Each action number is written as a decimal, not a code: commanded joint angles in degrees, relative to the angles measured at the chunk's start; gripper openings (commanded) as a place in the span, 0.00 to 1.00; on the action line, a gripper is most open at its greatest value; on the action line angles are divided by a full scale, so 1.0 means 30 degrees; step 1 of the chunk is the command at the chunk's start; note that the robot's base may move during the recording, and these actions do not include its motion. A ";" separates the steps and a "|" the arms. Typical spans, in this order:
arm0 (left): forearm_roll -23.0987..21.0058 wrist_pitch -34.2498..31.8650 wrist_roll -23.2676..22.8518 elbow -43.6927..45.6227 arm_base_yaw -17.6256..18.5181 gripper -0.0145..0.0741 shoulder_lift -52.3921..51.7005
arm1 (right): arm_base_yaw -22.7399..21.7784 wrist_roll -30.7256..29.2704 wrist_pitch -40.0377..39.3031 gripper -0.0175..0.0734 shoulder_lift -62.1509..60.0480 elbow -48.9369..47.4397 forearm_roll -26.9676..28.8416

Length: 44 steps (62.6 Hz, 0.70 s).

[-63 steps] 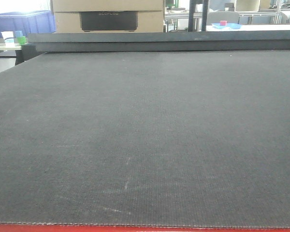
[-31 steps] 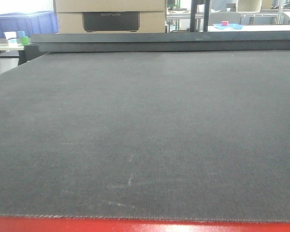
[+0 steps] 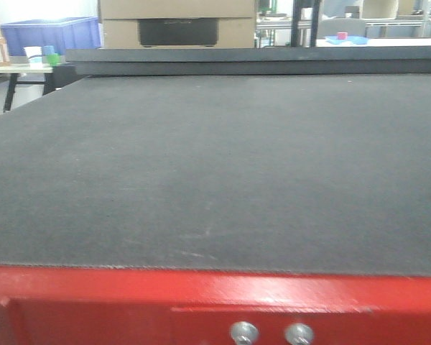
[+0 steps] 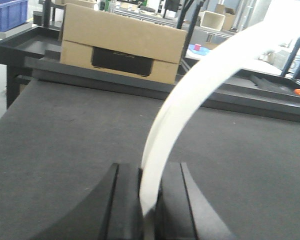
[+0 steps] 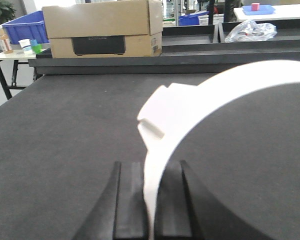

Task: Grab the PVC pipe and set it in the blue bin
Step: 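Drive the base to the shelving holding the clamp in both grippers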

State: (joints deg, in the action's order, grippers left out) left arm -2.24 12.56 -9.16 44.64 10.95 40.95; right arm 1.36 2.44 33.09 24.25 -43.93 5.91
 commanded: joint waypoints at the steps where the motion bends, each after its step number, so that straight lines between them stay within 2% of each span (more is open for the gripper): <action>1: 0.0007 -0.0524 -0.0042 0.0011 -0.0006 0.04 -0.0064 | -0.0008 -0.0151 -0.0462 0.01 -0.0072 0.0001 -0.0066; 44: 0.0007 -0.0524 -0.0042 0.0011 -0.0006 0.04 -0.0064 | -0.0008 -0.0151 -0.0462 0.01 -0.0072 0.0001 -0.0066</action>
State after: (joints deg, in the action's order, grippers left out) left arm -2.24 12.56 -9.16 44.64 10.95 40.96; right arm 1.36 2.44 33.09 24.25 -43.93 5.91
